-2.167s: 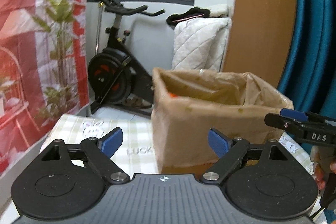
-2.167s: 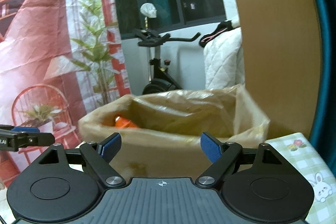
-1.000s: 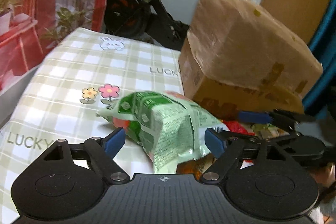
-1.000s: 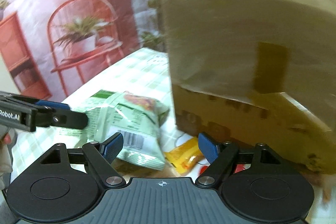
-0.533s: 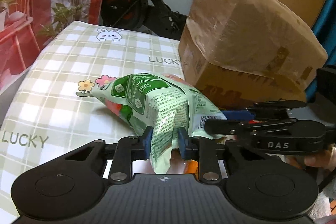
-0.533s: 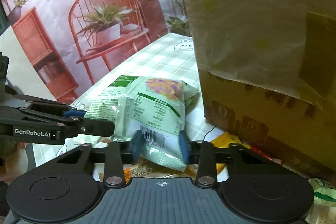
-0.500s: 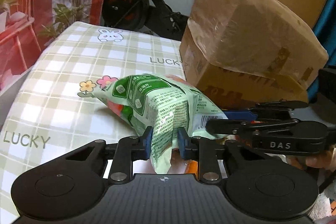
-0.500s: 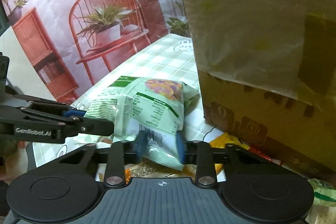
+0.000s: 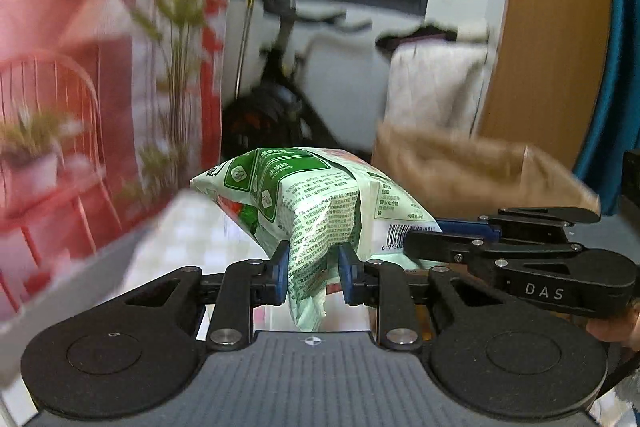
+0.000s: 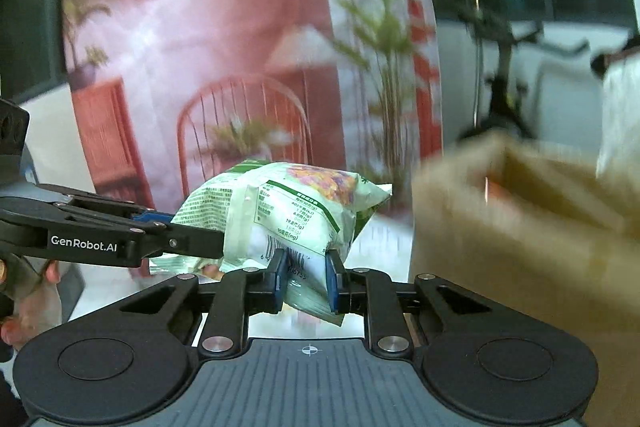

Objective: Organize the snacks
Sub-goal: 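Grasp the light green snack bag with both grippers together, then carry the light green bag over the paper-lined box and open both grippers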

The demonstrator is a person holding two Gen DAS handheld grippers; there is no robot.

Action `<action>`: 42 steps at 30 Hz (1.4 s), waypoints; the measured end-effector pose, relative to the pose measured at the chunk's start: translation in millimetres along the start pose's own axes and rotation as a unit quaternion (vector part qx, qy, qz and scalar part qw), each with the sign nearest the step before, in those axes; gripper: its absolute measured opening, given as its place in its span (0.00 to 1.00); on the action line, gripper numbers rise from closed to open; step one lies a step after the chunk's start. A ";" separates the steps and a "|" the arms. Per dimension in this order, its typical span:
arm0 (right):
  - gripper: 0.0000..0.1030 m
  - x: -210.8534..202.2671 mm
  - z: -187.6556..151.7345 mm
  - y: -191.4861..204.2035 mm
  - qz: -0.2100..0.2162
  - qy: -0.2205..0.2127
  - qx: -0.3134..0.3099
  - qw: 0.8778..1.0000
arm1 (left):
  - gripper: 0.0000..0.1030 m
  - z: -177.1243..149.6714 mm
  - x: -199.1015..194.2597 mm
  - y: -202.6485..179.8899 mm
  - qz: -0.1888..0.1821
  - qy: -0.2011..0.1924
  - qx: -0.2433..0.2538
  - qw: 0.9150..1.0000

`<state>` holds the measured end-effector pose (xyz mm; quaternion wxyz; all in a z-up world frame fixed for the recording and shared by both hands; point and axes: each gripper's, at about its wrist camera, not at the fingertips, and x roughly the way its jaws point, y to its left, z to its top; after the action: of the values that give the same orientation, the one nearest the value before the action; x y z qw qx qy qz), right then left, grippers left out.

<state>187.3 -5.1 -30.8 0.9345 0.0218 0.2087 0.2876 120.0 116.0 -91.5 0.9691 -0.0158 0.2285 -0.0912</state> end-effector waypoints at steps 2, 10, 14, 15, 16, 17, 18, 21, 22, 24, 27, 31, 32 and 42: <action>0.18 -10.8 18.8 -4.3 -0.006 -0.025 -0.008 1.000 | 0.26 18.9 -5.4 -9.5 0.001 -0.022 0.012 1.000; 0.18 -67.7 55.4 -60.7 -0.073 -0.087 -0.007 0.994 | 0.26 74.1 8.2 -76.0 -0.049 -0.061 0.072 0.994; 0.18 -90.2 48.7 -100.9 -0.118 -0.078 0.011 0.990 | 0.26 84.8 43.4 -105.6 -0.101 -0.038 0.072 0.992; 0.18 -95.2 45.0 -110.7 -0.131 -0.074 0.015 0.988 | 0.26 85.0 51.9 -114.3 -0.113 -0.032 0.073 0.990; 0.18 -97.4 39.4 -117.8 -0.141 -0.070 0.020 0.987 | 0.26 84.5 60.5 -120.2 -0.124 -0.024 0.073 0.989; 0.18 -99.9 34.3 -126.7 -0.151 -0.065 0.027 0.986 | 0.26 83.2 69.0 -128.2 -0.133 -0.015 0.073 0.988; 0.18 -100.6 27.7 -133.0 -0.159 -0.060 0.034 0.985 | 0.26 81.4 77.8 -135.3 -0.142 -0.004 0.073 0.987; 0.18 -102.4 11.1 -152.0 -0.180 -0.040 0.052 0.981 | 0.26 74.4 104.2 -152.3 -0.160 0.026 0.074 0.984; 0.18 -103.1 6.6 -159.5 -0.186 -0.033 0.060 0.980 | 0.26 72.3 111.1 -156.6 -0.165 0.035 0.075 0.983; 0.18 -100.8 -3.5 -164.8 -0.195 -0.020 0.071 0.978 | 0.26 69.0 124.7 -162.8 -0.173 0.053 0.072 0.981; 0.18 -100.7 -16.8 -171.2 -0.202 -0.006 0.084 0.976 | 0.26 64.3 140.5 -160.6 -0.180 0.070 0.069 0.979; 0.18 -93.4 -23.5 -178.0 -0.205 0.006 0.106 0.973 | 0.26 64.8 162.3 -157.5 -0.194 0.088 0.060 0.975; 0.18 -90.8 -25.1 -181.9 -0.206 0.008 0.114 0.972 | 0.26 64.5 168.0 -158.3 -0.193 0.091 0.057 0.975; 0.29 -97.2 -35.5 -179.1 -0.242 -0.002 0.105 0.965 | 0.69 62.4 153.8 -141.7 -0.159 0.064 0.032 0.985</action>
<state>195.0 -210.4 -55.3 0.9691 0.0688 0.2349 0.0296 258.9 -52.3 -93.1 0.9257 -0.0154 0.2819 -0.2517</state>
